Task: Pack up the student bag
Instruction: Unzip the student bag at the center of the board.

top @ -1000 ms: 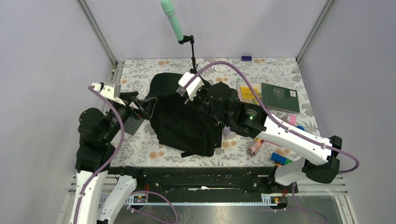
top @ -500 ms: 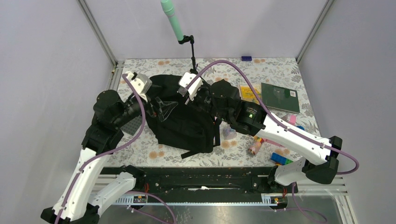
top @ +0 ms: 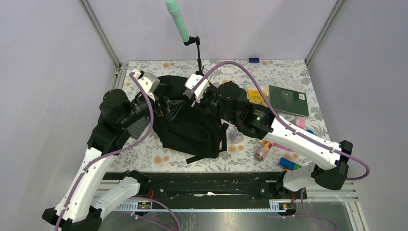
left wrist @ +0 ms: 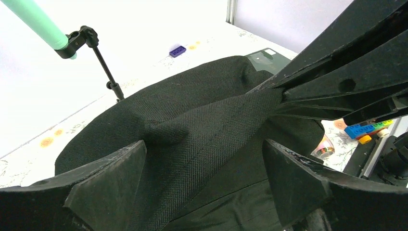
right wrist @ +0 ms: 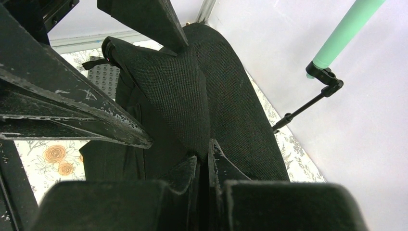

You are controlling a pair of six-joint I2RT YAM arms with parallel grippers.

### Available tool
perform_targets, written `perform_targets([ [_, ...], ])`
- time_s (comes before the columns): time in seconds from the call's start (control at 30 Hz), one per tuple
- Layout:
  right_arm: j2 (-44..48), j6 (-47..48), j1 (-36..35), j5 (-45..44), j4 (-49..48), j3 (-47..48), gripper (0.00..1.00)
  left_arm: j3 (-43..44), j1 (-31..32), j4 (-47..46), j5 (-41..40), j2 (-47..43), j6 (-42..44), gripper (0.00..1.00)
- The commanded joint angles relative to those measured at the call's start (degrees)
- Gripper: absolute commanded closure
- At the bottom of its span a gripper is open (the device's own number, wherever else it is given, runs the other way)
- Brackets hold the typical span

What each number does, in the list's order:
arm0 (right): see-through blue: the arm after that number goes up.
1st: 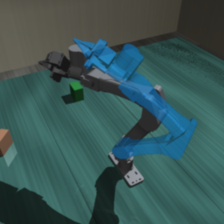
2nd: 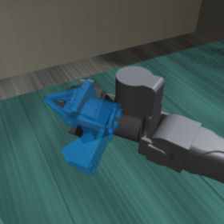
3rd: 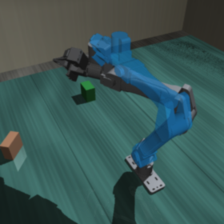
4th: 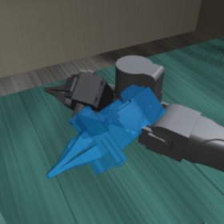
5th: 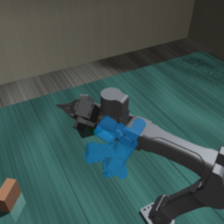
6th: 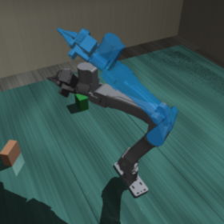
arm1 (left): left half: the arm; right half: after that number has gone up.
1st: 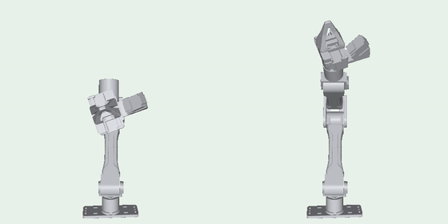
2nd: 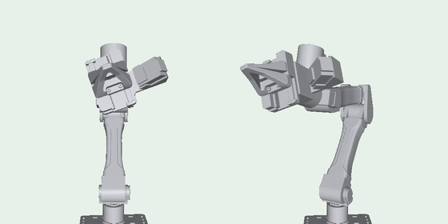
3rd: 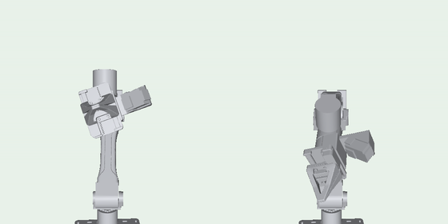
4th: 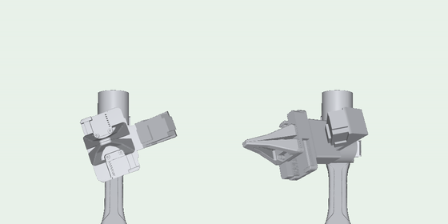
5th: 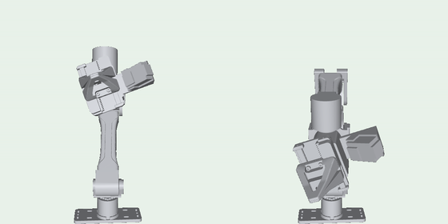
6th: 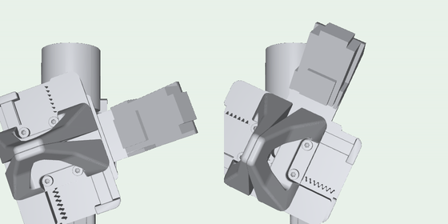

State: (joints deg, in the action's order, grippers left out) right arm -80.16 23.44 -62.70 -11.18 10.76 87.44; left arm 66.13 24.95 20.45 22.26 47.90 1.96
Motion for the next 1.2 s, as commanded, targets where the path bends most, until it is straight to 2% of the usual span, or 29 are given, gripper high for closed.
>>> perform_targets([
  [0.0,2.0,-0.5,0.3,2.2,-5.3,0.1,1.00,2.9,0.5,-5.8,-0.2,-0.1,0.8,0.05],
  [0.1,2.1,-0.7,0.4,2.3,-5.4,-0.1,1.00,3.0,0.4,-5.9,-1.2,0.5,1.4,0.08],
  [0.27,2.0,-0.6,0.4,2.2,-5.4,-0.3,1.00,3.5,0.8,-5.9,-0.3,1.8,1.9,0.52],
  [0.37,1.6,-0.7,0.5,-2.0,-6.8,-0.2,1.00,3.5,1.1,-5.7,-0.6,1.8,2.3,0.83],
  [0.43,1.2,0.0,0.7,-5.1,-8.9,-0.5,0.88,3.3,1.2,-5.7,-1.6,1.4,2.5,0.98],
  [0.57,-2.0,2.1,1.9,-12.2,-10.2,2.6,0.65,3.4,1.2,-5.7,-4.6,0.8,2.2,1.00],
  [0.7,-5.9,3.3,4.4,-16.8,-14.4,5.2,0.51,3.5,1.2,-6.6,-9.0,0.7,0.3,1.00],
  [0.9,-9.7,-0.5,6.5,-17.6,-12.5,11.8,0.40,5.2,1.2,-6.4,-14.6,1.6,-5.6,1.00],
  [0.97,-8.5,-4.1,6.5,-16.7,-11.2,11.6,0.32,7.5,1.2,-2.9,-16.1,3.2,-8.0,1.00],
  [1.03,-5.6,-9.9,6.5,-15.9,-7.9,9.0,0.19,9.4,1.2,-0.1,-17.6,4.6,-11.5,1.00],
  [1.17,4.1,-31.0,6.5,-14.4,-6.4,-0.6,0.11,11.6,1.2,4.3,-21.9,6.6,-16.7,1.00],
])
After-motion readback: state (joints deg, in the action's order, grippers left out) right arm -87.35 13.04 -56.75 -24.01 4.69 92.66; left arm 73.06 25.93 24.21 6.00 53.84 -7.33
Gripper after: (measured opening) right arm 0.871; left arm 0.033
